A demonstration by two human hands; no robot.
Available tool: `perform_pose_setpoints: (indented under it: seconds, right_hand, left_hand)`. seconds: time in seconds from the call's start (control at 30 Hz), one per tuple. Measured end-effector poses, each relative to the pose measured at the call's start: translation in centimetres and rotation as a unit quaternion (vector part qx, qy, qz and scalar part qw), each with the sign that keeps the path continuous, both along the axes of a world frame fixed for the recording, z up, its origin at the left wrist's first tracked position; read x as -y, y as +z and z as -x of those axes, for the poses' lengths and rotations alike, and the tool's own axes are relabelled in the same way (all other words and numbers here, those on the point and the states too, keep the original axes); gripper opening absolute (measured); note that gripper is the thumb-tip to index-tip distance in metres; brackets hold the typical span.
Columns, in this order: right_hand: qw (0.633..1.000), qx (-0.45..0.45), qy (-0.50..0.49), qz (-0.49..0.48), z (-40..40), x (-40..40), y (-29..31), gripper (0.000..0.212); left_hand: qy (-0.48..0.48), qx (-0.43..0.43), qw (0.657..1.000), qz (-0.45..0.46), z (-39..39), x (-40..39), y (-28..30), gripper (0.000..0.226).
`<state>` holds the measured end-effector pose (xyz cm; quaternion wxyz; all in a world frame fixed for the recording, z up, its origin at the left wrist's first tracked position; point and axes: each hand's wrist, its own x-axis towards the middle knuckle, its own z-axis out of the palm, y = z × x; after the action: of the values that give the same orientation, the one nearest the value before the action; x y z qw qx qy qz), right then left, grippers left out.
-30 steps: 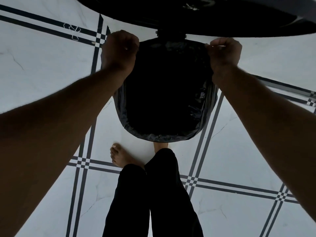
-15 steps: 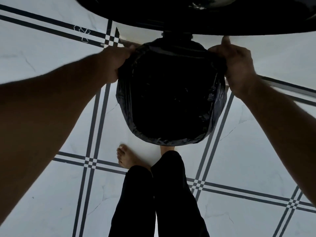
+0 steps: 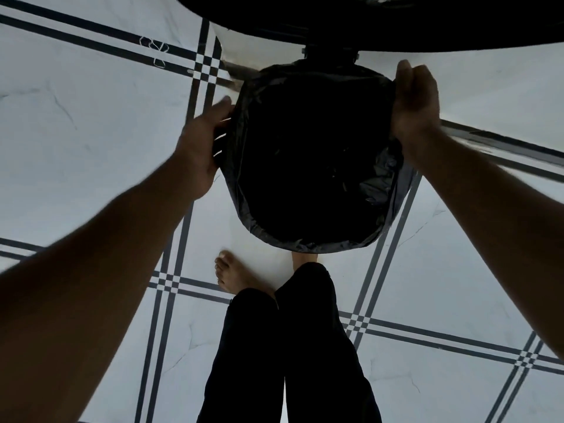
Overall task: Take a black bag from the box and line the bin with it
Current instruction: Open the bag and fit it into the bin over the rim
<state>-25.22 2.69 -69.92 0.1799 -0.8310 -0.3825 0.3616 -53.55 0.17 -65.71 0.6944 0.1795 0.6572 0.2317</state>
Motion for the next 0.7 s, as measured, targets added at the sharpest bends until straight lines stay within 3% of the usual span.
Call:
perform_pose_setpoints:
  seconds: [0.27, 0.4, 0.5, 0.6, 0.7]
  right_hand:
    - [0.998, 0.042, -0.037, 0.041, 0.1, 0.3, 0.0, 0.056]
    - [0.996, 0.062, -0.040, 0.051, 0.0, 0.2, 0.2, 0.055]
    - [0.993, 0.103, -0.062, -0.018, -0.5, 1.3, 0.8, 0.049]
    - [0.964, 0.221, -0.110, -0.099, -1.1, 3.9, 1.9, 0.035]
    - [0.956, 0.228, -0.096, -0.159, 0.2, 7.2, 3.0, 0.028]
  left_hand:
    - [0.007, -0.037, 0.999, 0.017, 0.8, 1.3, -2.5, 0.019]
    - [-0.060, -0.138, 0.988, 0.016, 0.1, -0.7, -2.5, 0.014]
    - [-0.111, -0.237, 0.965, -0.034, 0.2, -0.6, -2.7, 0.013]
    - [-0.173, -0.357, 0.909, -0.124, 0.1, 0.7, -2.4, 0.013]
    - [-0.095, -0.310, 0.937, -0.128, 0.4, 1.9, -2.4, 0.016]
